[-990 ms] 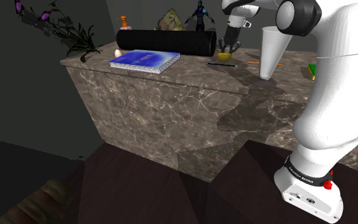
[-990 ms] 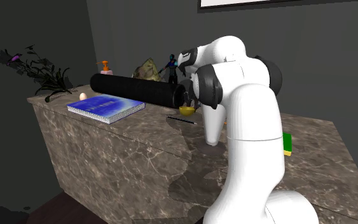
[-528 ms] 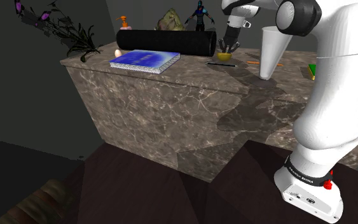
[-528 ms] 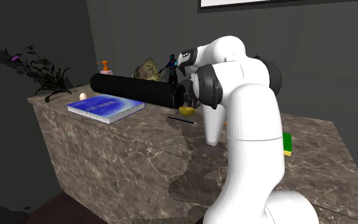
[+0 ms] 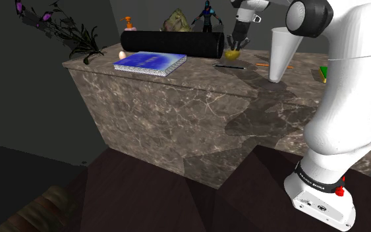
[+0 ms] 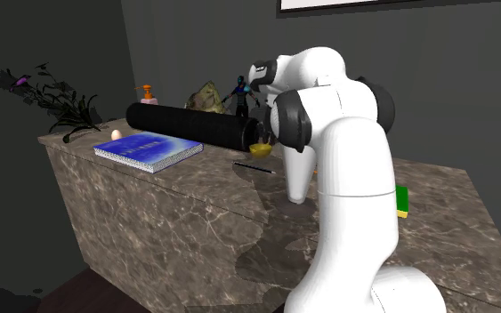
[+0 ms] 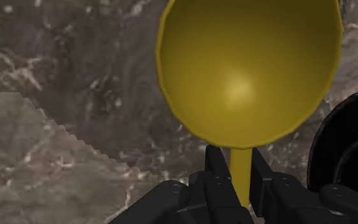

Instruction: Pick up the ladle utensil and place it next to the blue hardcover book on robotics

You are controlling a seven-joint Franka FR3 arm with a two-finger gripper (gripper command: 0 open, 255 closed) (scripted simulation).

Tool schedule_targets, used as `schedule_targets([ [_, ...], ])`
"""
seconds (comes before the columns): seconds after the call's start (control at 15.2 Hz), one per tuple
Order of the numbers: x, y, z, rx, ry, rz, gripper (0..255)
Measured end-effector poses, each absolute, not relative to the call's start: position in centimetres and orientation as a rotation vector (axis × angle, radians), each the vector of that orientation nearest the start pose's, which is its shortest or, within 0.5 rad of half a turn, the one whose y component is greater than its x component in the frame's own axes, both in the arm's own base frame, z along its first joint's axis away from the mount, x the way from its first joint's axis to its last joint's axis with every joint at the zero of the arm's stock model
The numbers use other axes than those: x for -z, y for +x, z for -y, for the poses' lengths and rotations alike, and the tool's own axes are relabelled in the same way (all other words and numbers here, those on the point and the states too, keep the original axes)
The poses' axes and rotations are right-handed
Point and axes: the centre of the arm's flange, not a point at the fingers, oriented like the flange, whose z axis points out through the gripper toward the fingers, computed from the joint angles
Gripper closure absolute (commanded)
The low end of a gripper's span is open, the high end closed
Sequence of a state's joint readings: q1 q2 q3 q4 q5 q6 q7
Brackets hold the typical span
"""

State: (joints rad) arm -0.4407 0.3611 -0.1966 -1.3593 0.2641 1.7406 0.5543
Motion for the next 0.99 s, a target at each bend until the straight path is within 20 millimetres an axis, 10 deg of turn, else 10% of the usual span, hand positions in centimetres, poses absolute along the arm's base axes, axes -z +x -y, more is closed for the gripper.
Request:
schedule_targets([
  [0.99,-60.3,56.5,36.5,0.051,-2.419,-1.690,255],
])
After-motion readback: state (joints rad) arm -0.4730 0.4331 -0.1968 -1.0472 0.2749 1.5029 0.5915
